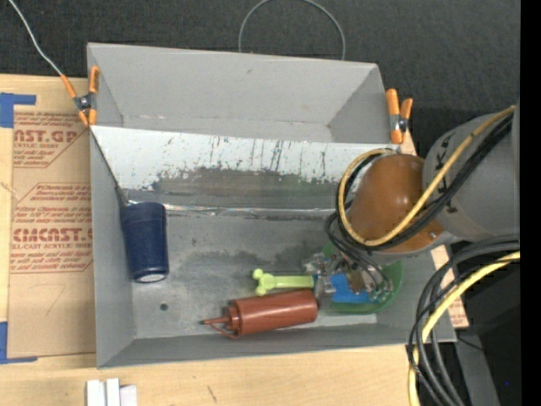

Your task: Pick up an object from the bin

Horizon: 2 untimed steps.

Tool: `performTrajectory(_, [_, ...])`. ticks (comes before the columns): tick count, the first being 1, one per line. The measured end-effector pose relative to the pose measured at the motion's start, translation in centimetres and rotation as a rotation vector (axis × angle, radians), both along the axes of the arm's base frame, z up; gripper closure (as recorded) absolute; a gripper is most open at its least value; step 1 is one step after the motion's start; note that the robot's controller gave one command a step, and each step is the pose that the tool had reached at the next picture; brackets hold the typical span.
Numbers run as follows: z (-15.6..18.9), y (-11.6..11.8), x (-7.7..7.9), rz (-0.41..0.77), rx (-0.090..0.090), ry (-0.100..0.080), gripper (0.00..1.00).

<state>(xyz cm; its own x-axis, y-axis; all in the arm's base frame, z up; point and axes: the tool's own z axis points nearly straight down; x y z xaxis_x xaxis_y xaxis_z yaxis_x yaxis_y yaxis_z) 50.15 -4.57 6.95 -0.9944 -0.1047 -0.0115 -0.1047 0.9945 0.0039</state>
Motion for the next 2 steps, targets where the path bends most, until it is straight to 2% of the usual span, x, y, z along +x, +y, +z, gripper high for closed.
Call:
performTrajectory(1, [9.2,0.2,-0.4,-0.019,0.0,0.005,1.0])
performTrajectory(2, [3.4,-1.0,1.2,-0.065,0.002,-0.006,1.0])
